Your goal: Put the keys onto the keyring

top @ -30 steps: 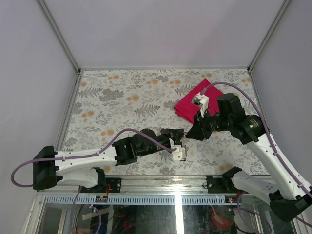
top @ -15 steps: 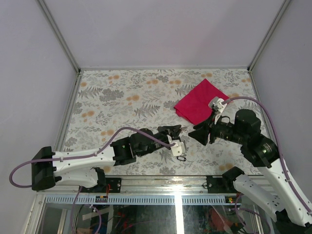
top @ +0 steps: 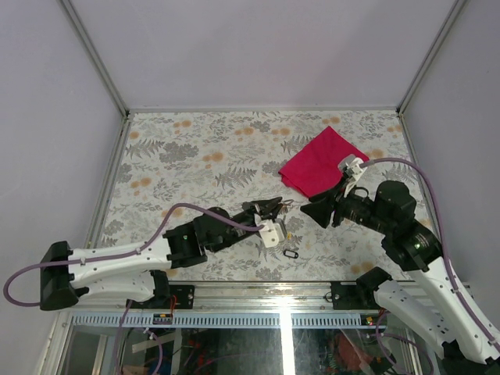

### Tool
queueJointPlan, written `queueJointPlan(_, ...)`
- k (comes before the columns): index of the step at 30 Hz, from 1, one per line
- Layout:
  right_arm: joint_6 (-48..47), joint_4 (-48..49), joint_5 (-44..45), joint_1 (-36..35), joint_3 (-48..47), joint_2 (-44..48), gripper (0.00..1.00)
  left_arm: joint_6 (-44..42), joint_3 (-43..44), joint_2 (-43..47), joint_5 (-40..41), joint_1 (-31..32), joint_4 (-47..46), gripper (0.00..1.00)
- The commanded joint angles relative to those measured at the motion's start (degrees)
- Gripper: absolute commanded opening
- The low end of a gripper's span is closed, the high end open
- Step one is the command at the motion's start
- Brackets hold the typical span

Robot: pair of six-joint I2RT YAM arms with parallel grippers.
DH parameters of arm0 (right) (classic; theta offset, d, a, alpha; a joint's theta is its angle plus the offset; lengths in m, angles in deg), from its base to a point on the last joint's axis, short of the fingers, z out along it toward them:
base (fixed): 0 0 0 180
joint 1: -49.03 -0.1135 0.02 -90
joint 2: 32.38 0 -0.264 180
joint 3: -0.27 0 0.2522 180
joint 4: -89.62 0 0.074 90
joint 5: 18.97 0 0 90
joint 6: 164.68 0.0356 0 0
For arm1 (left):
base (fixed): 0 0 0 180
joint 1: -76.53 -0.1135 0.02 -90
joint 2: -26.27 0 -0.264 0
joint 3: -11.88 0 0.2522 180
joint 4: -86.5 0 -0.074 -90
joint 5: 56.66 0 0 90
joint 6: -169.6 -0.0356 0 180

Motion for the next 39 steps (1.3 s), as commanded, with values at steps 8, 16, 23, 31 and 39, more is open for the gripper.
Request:
queueJointPlan(8, -3.89, 20.83, -2.00, -0.37, 13.76, 8.01, 0.58, 7.17, 0.11, 10.51, -2.96, 0.28, 0.51, 0.00)
queueJointPlan(16, -4.07, 46.34, -9.44, -0.39, 27.14, 11.50, 0.58, 8.39, 1.47, 14.26, -6.26, 0.32, 4.98, 0.00)
queueJointPlan(23, -2.74, 58.60, -17.36, -0.37, 29.90, 5.46, 0.59, 10.08, 3.10, 13.52, -7.32, 0.32, 6.81, 0.00)
queueJointPlan(31, -5.01, 60.83, -20.57, -0.38, 29.50, 1.27, 0.49, 10.00, 4.02, 13.30, -7.89, 0.27, 7.31, 0.00)
queueJointPlan(39, -6.82, 57.78, -22.36, -1.25, 27.63, -2.76, 0.41, 9.89, 4.52, 12.90, -8.07, 0.26, 7.36, 0.00)
